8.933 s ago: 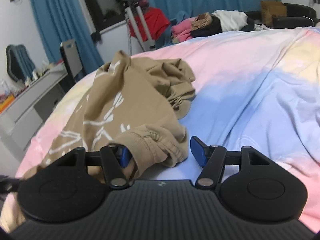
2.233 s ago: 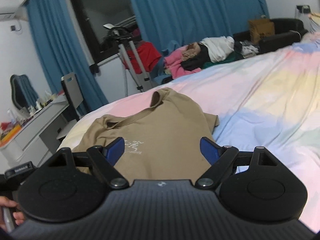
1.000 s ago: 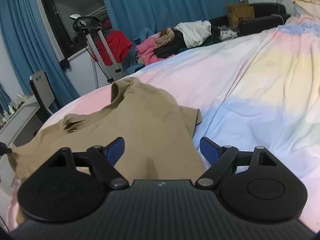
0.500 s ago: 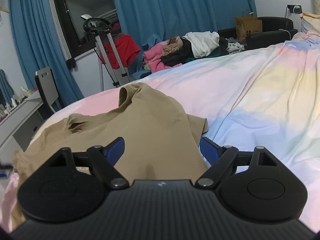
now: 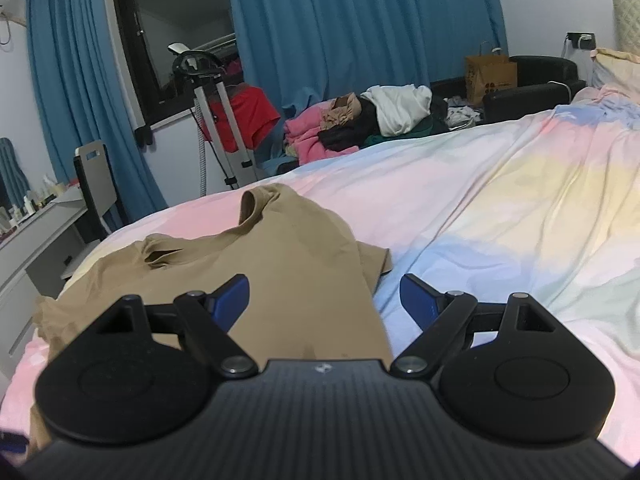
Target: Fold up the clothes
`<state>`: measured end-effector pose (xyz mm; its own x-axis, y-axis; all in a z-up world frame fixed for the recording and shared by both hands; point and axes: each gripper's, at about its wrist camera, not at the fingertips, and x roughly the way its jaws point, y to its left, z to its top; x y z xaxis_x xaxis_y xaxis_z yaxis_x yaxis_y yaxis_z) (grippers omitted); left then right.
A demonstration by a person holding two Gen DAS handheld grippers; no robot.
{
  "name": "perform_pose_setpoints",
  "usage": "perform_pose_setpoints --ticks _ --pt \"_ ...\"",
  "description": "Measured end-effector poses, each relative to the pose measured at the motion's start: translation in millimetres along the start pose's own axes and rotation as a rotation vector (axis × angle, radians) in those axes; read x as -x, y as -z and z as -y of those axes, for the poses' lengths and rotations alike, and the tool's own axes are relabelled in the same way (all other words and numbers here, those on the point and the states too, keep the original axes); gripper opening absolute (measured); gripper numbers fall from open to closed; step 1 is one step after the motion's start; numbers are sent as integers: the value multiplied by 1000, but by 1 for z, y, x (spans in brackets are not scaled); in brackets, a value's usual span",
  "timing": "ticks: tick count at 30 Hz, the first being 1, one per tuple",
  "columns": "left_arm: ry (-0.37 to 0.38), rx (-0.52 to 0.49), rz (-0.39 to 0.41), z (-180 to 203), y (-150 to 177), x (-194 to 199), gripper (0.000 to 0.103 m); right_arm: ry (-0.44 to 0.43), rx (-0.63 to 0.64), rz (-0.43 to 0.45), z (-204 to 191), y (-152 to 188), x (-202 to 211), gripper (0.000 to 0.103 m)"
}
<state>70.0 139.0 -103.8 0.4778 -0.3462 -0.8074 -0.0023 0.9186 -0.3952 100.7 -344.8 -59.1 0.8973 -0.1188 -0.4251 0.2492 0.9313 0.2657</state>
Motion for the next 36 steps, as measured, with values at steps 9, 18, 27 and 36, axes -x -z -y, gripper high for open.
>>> perform_pose_setpoints --ticks 9,18,27,36 --pt "-80 -188 -53 32 19 10 2 25 24 9 1 3 4 84" --pt "-276 -229 -126 34 13 11 2 10 -2 16 6 1 5 84" --pt "-401 -327 46 64 11 41 66 -14 -11 18 5 0 7 84" --pt "-277 -456 418 150 9 56 103 -44 32 30 -5 -1 11 84"
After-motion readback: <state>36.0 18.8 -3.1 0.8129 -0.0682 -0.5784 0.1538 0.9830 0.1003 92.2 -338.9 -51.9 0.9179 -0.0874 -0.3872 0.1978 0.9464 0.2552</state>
